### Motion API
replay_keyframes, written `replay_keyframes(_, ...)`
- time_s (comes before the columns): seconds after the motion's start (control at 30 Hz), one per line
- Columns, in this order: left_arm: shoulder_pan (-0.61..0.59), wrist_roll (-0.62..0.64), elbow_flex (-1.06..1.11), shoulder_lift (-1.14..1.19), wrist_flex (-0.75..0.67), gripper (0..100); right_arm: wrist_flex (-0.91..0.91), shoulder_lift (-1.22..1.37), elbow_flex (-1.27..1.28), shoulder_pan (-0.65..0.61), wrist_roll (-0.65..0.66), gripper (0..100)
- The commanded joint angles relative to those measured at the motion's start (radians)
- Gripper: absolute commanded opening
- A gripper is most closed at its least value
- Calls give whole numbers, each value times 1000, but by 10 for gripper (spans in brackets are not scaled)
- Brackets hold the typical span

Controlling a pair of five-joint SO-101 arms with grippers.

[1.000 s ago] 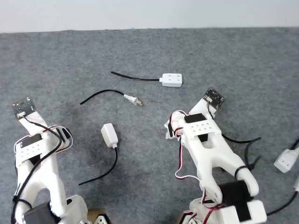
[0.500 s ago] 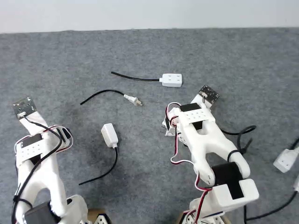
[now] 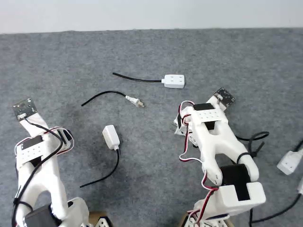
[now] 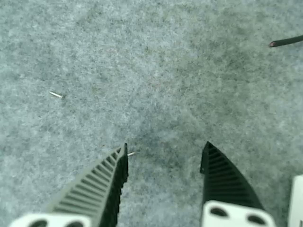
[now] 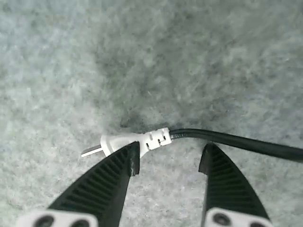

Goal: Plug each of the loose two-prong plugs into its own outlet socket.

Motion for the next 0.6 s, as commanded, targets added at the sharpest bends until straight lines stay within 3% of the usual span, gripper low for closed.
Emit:
replay_keyframes(0.0, 6, -9, -47, -6, 9, 232, 7, -16, -37, 27, -12, 208)
replay_keyframes(0.57, 6, -11, -38, -14, 9, 232, 25, -101, -14, 56, -15, 208)
